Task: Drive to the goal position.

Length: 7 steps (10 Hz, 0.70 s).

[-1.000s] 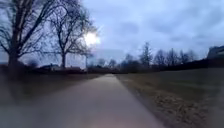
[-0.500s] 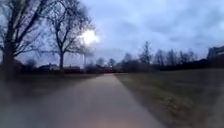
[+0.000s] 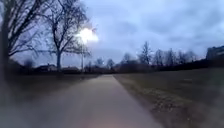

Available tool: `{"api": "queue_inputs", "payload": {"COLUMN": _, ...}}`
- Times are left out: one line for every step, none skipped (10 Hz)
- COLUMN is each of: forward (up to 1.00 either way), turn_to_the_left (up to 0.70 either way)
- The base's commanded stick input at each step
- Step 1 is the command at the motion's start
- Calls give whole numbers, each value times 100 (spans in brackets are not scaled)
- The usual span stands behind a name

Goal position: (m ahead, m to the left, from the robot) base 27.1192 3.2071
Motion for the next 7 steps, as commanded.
{"api": "queue_inputs", "payload": {"forward": 100, "turn_to_the_left": 4}}
{"api": "queue_inputs", "payload": {"forward": 100, "turn_to_the_left": 4}}
{"api": "queue_inputs", "payload": {"forward": 100, "turn_to_the_left": 4}}
{"api": "queue_inputs", "payload": {"forward": 100, "turn_to_the_left": 4}}
{"api": "queue_inputs", "payload": {"forward": 100, "turn_to_the_left": 4}}
{"api": "queue_inputs", "payload": {"forward": 100, "turn_to_the_left": 4}}
{"api": "queue_inputs", "payload": {"forward": 100, "turn_to_the_left": 4}}
